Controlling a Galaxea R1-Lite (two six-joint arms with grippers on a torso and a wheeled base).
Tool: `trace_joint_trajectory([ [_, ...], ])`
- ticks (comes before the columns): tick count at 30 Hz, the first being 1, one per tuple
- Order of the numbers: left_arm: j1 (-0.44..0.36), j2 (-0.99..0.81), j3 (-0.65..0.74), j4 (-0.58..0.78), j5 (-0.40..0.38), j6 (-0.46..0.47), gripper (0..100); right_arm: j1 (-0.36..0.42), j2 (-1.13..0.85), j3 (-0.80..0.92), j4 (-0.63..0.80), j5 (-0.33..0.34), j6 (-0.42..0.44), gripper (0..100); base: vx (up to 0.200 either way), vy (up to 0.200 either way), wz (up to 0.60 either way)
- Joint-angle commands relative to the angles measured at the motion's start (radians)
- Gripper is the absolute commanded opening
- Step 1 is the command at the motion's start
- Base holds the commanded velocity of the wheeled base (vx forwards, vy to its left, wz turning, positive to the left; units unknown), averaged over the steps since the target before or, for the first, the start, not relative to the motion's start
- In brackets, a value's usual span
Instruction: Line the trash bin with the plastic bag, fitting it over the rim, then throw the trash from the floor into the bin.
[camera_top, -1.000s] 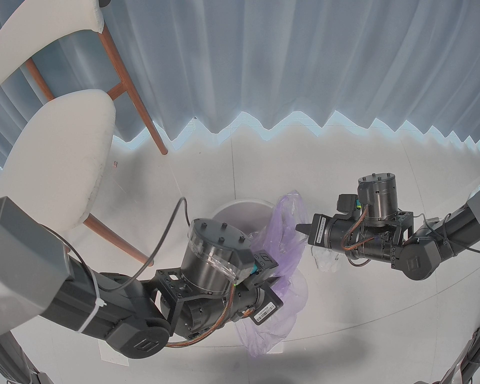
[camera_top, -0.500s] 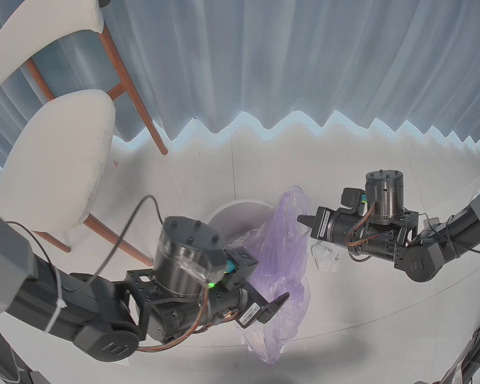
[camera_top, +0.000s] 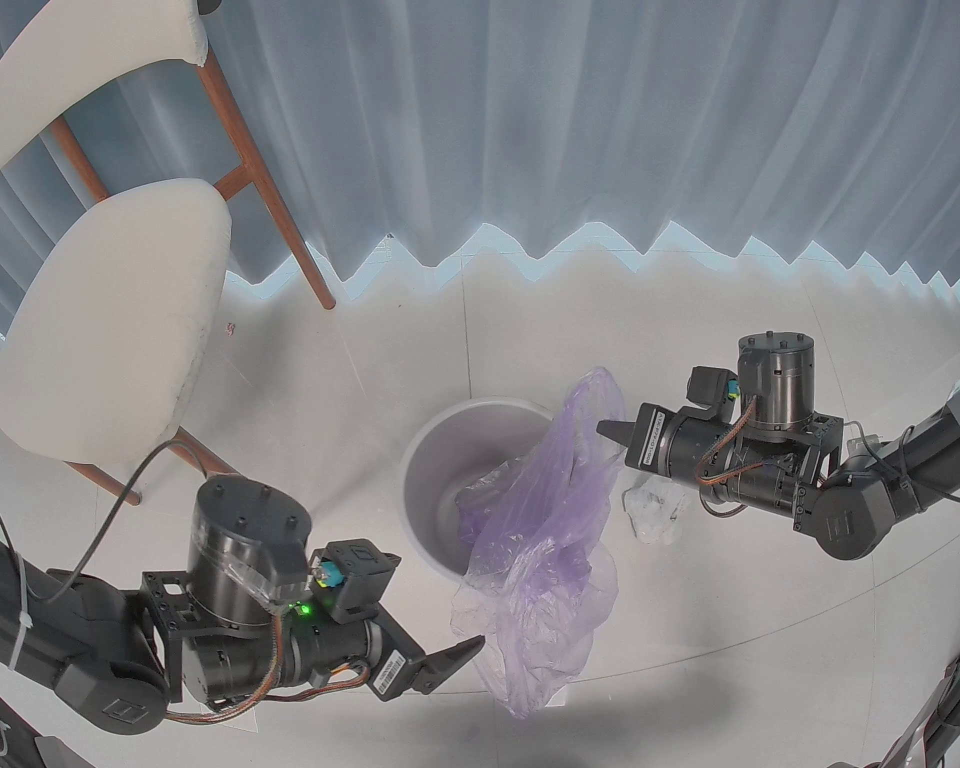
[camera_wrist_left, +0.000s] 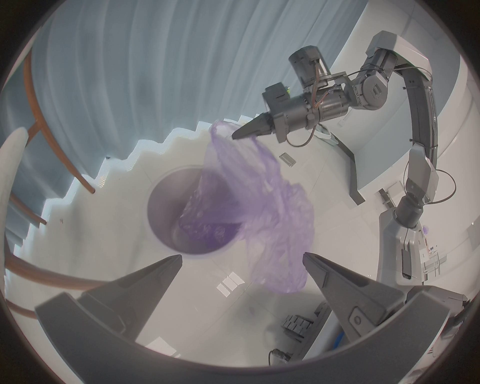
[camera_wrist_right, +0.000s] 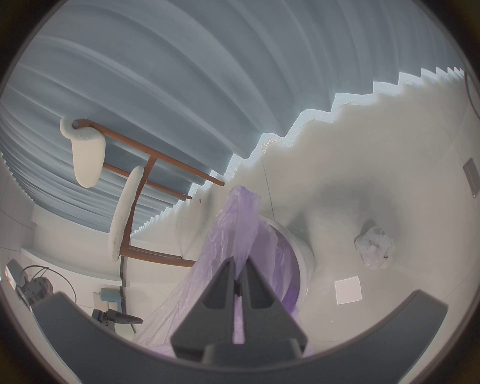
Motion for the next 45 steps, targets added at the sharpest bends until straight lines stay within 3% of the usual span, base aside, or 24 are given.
trace_joint_trajectory([
  [1, 0.046, -0.03, 0.051, -0.004, -0.01, 0.004, 100, 0.0, -0.009, 0.0, -0.001, 0.0, 0.002, 0, 0.0, 0.0, 0.0],
  [23, 0.031, 0.211, -0.084, -0.027, -0.01, 0.065, 100, 0.005, -0.036, 0.009, -0.043, 0.0, 0.009, 0, 0.0, 0.0, 0.0],
  [38, 0.035, 0.331, -0.194, -0.028, -0.01, 0.057, 100, 0.008, -0.052, 0.018, -0.039, -0.001, 0.009, 0, 0.0, 0.0, 0.0],
  [39, 0.035, 0.331, -0.194, -0.028, -0.012, 0.057, 0, 0.008, -0.052, 0.018, -0.039, -0.001, 0.008, 0, 0.0, 0.0, 0.0],
  [45, 0.057, 0.309, -0.253, -0.024, -0.021, 0.033, 0, 0.005, -0.064, 0.007, -0.037, 0.0, 0.006, 0, 0.0, 0.0, 0.0],
])
